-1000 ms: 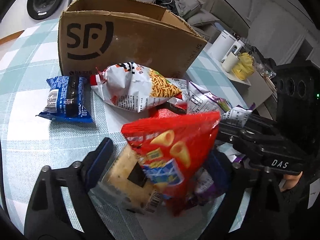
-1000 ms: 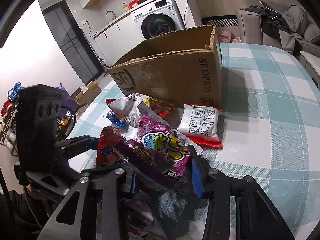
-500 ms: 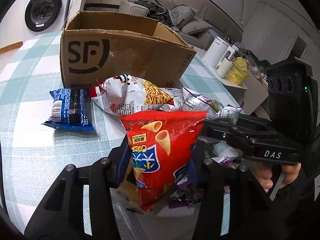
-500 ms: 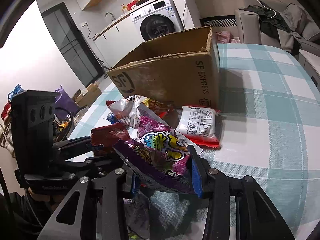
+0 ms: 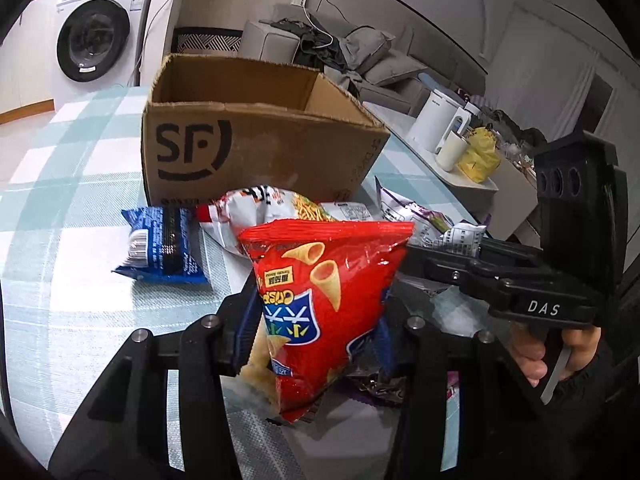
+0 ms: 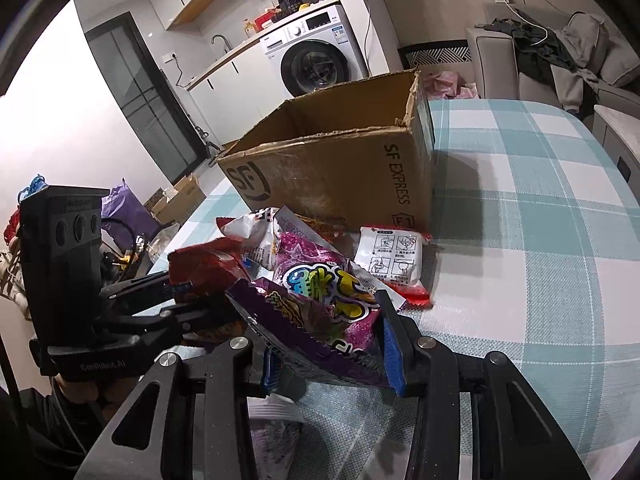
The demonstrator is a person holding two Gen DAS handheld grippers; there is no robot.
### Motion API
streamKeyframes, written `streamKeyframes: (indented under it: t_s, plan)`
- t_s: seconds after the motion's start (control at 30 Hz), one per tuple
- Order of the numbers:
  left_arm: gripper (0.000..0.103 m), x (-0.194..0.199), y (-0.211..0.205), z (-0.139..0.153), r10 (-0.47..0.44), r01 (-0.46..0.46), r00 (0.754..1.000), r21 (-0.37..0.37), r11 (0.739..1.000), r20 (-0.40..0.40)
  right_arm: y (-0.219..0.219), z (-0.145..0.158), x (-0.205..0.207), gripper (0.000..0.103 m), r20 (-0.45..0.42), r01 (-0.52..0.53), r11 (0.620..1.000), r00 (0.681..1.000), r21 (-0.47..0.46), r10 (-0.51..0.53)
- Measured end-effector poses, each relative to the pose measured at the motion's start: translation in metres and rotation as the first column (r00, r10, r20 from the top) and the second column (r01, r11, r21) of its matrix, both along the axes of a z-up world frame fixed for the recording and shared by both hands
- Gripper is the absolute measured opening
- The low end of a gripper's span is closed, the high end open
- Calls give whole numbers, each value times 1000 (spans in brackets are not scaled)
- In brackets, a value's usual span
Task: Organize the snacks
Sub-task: 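Lift both held bags and carry them over the open SF box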
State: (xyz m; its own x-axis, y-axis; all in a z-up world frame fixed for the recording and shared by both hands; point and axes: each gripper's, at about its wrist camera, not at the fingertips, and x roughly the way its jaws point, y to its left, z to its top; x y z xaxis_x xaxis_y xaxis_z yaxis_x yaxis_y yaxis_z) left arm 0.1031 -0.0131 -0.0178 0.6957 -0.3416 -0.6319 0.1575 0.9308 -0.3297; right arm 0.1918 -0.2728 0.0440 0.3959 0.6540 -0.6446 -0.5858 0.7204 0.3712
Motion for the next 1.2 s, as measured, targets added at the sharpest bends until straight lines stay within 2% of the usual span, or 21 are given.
streamKeyframes:
  t_s: [0.47,1.2]
  plan:
    - [45,-17,27,35,53,-54,996,11,999,67,-7,18,-9,42,37,8,999,999,37,-10]
    - [45,0,50,90,101,-105,988,27,994,118,-19,71,5,42,97,53,994,993,97,-63]
